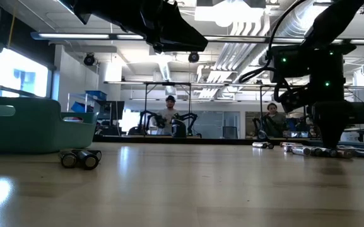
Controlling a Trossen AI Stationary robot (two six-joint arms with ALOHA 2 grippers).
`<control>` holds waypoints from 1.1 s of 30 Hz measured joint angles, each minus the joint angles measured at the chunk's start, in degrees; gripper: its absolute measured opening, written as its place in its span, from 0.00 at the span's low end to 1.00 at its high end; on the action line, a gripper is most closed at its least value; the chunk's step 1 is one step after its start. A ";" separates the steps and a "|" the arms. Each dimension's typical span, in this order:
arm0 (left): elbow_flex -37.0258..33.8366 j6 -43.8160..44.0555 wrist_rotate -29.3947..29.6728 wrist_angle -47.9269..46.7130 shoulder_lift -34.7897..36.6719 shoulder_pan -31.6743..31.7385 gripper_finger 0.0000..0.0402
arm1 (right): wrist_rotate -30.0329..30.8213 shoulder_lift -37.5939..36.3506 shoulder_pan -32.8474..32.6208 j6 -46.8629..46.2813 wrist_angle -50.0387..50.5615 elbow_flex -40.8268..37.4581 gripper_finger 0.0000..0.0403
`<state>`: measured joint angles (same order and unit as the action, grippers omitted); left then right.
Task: Sort batteries
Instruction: Put the black battery into the blue bin
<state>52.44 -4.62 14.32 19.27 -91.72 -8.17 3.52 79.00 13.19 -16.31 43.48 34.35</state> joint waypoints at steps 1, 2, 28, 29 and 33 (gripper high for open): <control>0.00 0.00 0.00 0.02 0.00 0.00 0.30 | -0.24 0.00 0.00 0.35 -0.04 0.00 0.20; 0.00 0.00 -0.02 0.02 0.00 -0.01 0.30 | -0.42 0.00 0.02 0.62 -0.06 0.02 0.18; 0.00 0.04 0.00 0.09 0.00 -0.01 0.30 | 4.37 7.84 0.31 13.74 -4.16 5.14 0.30; -0.01 0.04 -0.01 0.10 0.00 0.00 0.30 | 4.05 8.52 0.33 14.20 -4.25 5.20 0.28; -0.01 0.02 0.00 0.06 0.00 0.00 0.30 | 3.01 9.77 0.33 13.93 -4.37 5.31 0.19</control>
<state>52.42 -4.60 14.32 19.33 -91.72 -8.16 6.52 88.77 13.52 -2.38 39.11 39.66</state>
